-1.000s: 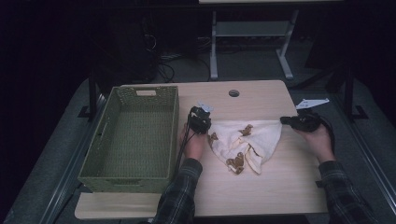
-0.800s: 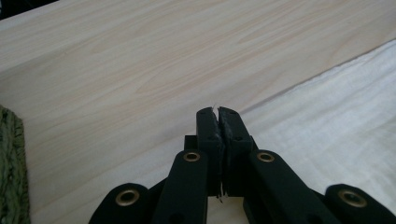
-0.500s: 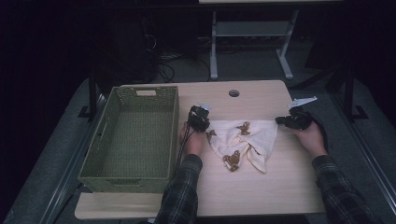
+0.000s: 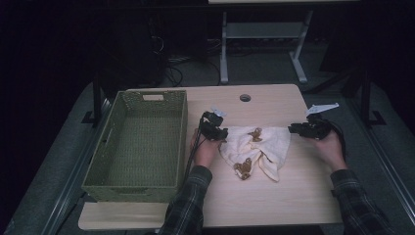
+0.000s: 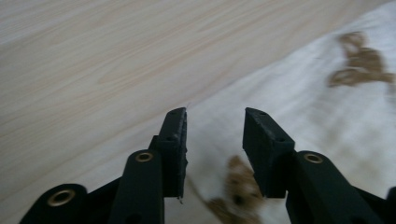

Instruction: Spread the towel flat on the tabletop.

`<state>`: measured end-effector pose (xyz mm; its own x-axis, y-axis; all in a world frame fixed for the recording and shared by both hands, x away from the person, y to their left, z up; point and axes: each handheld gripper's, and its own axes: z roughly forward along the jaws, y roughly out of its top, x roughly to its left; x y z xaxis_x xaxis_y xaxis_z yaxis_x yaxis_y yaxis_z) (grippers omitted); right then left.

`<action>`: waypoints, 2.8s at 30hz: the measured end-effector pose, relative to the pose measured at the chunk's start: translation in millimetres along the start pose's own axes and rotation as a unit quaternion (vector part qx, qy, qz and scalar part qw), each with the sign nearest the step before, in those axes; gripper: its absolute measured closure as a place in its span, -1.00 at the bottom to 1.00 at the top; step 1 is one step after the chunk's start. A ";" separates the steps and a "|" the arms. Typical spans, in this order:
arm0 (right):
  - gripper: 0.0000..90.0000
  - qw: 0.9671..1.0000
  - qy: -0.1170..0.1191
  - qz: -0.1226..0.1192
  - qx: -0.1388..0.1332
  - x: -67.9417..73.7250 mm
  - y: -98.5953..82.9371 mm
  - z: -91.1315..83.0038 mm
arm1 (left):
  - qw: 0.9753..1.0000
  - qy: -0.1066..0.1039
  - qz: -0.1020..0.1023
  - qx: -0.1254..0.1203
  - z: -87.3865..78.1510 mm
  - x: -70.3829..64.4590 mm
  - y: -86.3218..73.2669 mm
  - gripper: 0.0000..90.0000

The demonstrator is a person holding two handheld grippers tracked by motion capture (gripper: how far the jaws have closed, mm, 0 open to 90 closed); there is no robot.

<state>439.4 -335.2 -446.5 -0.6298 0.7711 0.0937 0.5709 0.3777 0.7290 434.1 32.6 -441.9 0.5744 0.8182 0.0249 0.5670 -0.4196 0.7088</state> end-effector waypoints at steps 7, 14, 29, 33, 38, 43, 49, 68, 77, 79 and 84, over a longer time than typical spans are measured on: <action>0.60 1.000 0.007 -0.025 0.007 22.9 -9.5 -7.6 | 0.999 -0.052 0.006 -0.013 -18.3 -17.5 -6.7 0.29; 0.60 1.000 0.024 -0.017 -0.003 33.7 -15.4 -14.8 | 0.996 -0.086 0.025 -0.024 -36.3 -31.9 -16.5 0.29; 0.60 0.997 0.061 -0.041 -0.003 75.4 -31.6 -26.5 | 0.990 -0.119 0.062 -0.039 -76.8 -55.2 -49.2 0.27; 0.58 0.995 0.089 -0.039 0.001 91.1 -36.3 -27.8 | 0.989 -0.127 0.070 -0.038 -82.6 -63.0 -59.2 0.25; 0.58 0.993 0.110 -0.052 0.004 110.4 -41.0 -27.8 | 0.986 -0.144 0.077 -0.034 -81.4 -73.8 -63.6 0.23; 0.54 0.991 0.119 -0.056 0.011 122.6 -46.6 -26.2 | 0.983 -0.153 0.103 -0.024 -72.9 -88.8 -64.5 0.20; 0.44 0.991 0.114 -0.060 0.021 128.0 -49.8 -18.3 | 0.981 -0.150 0.126 -0.003 -60.2 -100.9 -66.1 0.17; 0.93 0.992 0.097 -0.083 0.004 118.0 -44.7 -30.7 | 0.985 -0.129 0.108 -0.034 -76.1 -81.8 -53.1 0.95; 0.94 0.995 0.068 -0.065 -0.037 90.6 -42.6 -55.8 | 0.990 -0.104 0.074 -0.061 -88.8 -58.0 -43.9 0.95; 0.94 0.996 0.064 -0.057 -0.037 84.0 -43.2 -58.0 | 0.991 -0.095 0.068 -0.063 -87.9 -53.7 -42.3 0.95; 0.94 0.997 0.050 -0.049 -0.031 70.3 -43.2 -54.1 | 0.995 -0.075 0.047 -0.047 -76.4 -47.0 -39.8 0.95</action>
<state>341.9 -325.0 -434.7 -0.7313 0.6767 0.0847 0.4723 0.4129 0.7787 339.4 40.9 -417.4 0.7079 0.7063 -0.0056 0.4521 -0.4470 0.7718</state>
